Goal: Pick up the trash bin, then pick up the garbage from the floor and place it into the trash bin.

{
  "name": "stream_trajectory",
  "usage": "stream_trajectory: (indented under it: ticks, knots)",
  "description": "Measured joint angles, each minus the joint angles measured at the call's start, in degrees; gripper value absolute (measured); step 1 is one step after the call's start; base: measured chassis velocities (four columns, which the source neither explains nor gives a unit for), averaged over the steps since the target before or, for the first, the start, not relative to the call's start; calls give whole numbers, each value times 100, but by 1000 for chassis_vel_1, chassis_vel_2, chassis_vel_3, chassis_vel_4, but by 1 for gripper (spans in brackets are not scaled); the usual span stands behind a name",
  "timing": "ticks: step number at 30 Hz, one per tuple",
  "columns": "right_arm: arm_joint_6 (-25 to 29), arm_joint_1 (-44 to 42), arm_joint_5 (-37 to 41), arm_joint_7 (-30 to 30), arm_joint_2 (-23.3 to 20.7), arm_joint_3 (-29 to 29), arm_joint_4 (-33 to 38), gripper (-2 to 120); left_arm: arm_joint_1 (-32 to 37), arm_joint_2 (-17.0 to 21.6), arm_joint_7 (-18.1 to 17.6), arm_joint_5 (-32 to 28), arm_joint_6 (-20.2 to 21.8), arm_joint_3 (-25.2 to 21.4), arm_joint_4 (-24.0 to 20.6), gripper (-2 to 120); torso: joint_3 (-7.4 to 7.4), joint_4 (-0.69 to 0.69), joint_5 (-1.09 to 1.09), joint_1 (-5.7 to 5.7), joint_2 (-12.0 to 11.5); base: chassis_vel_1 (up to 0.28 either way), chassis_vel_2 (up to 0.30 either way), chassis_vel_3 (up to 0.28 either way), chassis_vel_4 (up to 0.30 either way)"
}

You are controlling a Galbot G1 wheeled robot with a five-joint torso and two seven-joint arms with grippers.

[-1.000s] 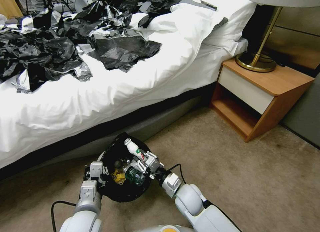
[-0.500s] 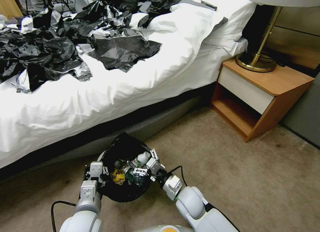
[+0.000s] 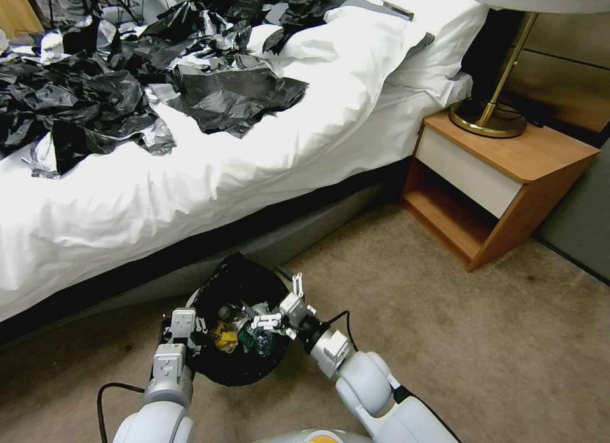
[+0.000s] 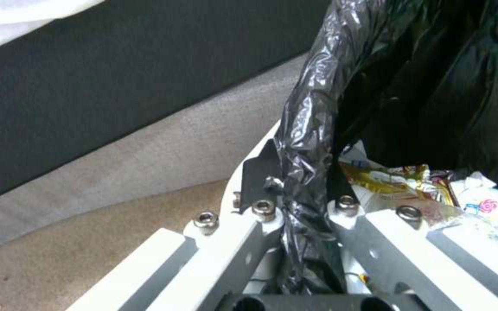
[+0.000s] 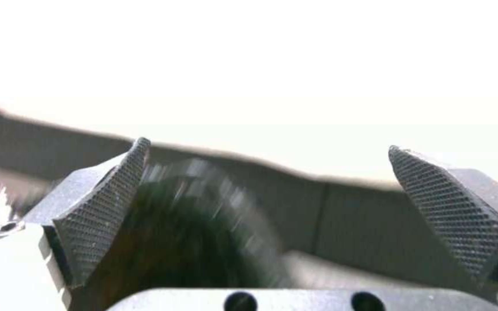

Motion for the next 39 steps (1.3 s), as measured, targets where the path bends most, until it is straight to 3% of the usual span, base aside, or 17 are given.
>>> stream_trajectory:
  ticks: [9, 12, 15, 20, 22, 39]
  knots:
    - [47, -271, 49, 131, 55, 575, 769, 100, -56, 34, 0, -26, 15, -17, 39, 0, 0, 0, -1, 0, 0, 0, 0, 0, 0]
    - [131, -509, 31, 194, 103, 977, 1064, 100, -84, 45, 3, -57, 30, -36, 49, 0, 0, 0, -2, 0, 0, 0, 0, 0, 0]
    - [274, -1155, -25, 469, 196, 1753, 1456, 100, -119, 69, 3, -103, 39, -59, 78, 0, 0, -1, -1, 0, 0, 0, 0, 0, 0]
    - [335, -1510, -51, 747, 278, 2147, 1347, 100, -137, 74, 5, -138, 60, -60, 81, 0, 0, -1, -2, 0, 0, 0, 0, 0, 0]
    - [394, -1607, -50, 884, 322, 2335, 1000, 100, -119, 90, 4, -177, 85, -60, 58, 0, 0, -1, -2, 0, 0, 0, 0, 0, 0]
    - [346, -1559, 14, 924, 376, 2383, 758, 100, 62, 98, 37, -193, 100, -71, -101, 0, 0, -1, -4, 0, 0, 9, 9, 8, 9]
